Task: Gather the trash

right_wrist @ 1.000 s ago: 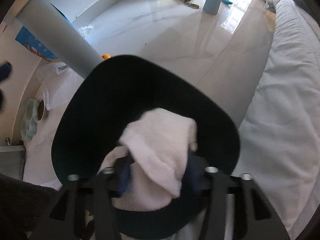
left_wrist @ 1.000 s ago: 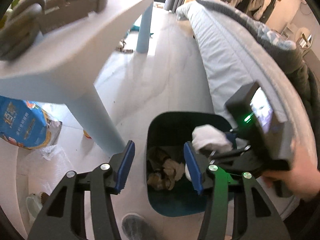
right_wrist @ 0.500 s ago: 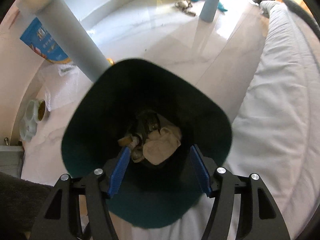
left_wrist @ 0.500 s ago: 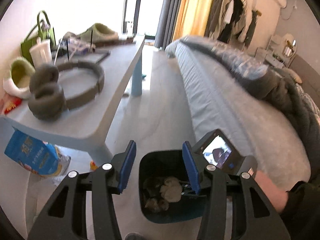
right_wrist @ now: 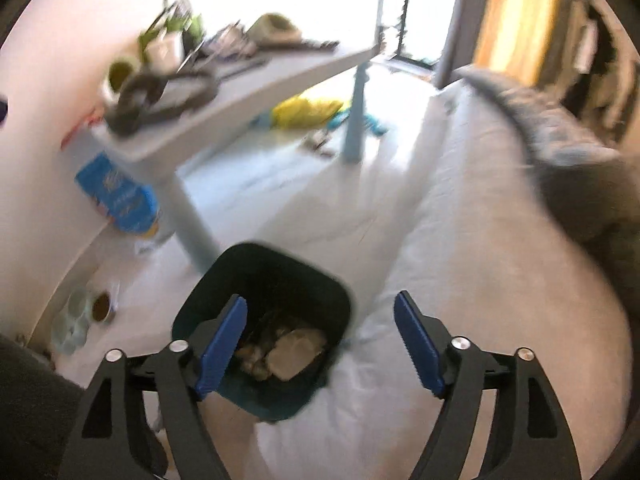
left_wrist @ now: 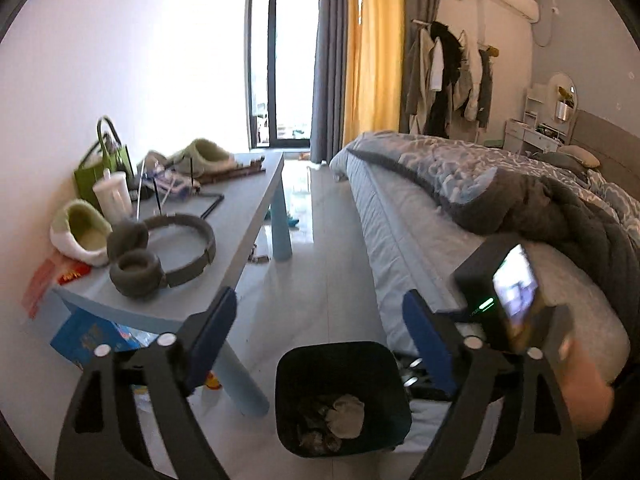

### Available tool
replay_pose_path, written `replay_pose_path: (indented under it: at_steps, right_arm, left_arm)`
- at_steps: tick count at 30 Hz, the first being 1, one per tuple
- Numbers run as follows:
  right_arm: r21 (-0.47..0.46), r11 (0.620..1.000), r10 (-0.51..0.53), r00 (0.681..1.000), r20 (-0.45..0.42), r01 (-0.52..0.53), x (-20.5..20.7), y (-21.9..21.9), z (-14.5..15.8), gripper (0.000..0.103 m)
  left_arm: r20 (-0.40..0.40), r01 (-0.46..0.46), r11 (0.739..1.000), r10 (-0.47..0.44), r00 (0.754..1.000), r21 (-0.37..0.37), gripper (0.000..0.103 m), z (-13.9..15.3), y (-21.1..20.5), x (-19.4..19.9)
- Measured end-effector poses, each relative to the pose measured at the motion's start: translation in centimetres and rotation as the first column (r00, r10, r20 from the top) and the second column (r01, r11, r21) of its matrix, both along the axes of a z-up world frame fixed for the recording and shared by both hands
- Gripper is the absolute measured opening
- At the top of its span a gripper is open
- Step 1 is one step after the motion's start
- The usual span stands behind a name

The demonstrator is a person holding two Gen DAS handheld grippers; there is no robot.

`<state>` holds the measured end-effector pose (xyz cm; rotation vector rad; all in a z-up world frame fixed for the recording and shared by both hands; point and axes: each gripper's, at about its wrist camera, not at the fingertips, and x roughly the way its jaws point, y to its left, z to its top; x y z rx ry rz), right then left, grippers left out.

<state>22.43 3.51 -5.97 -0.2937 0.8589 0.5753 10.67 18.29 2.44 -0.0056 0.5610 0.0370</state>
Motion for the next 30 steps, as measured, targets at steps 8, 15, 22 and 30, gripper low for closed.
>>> replay_pose_path:
  at_steps: [8, 15, 22, 30]
  right_arm:
    - [0.093, 0.976, -0.211, 0.955, 0.209, 0.196, -4.3, -10.9, 6.0, 0.088]
    - [0.151, 0.932, -0.363, 0.868, 0.338, 0.331, -9.9, -20.4, 8.9, 0.099]
    - [0.298, 0.870, -0.485, 0.793, 0.370, 0.393, -15.2, -29.0, 11.1, 0.100]
    - [0.269, 0.852, -0.523, 0.761, 0.384, 0.449, -19.3, -34.9, 9.6, 0.100]
  left_arm:
    - [0.063, 0.029, 0.999, -0.032, 0.997, 0.035, 0.099, 1.2, -4.0, -2.3]
    - [0.138, 0.051, 0.996, -0.060, 0.989, 0.071, 0.100, 2.3, -7.7, -4.7]
    - [0.162, 0.053, 0.995, -0.066, 0.985, 0.082, 0.100, 2.9, -9.6, -6.2]
    - [0.141, 0.024, 0.995, -0.037, 0.989, 0.095, 0.100, 1.5, -11.1, -7.3]
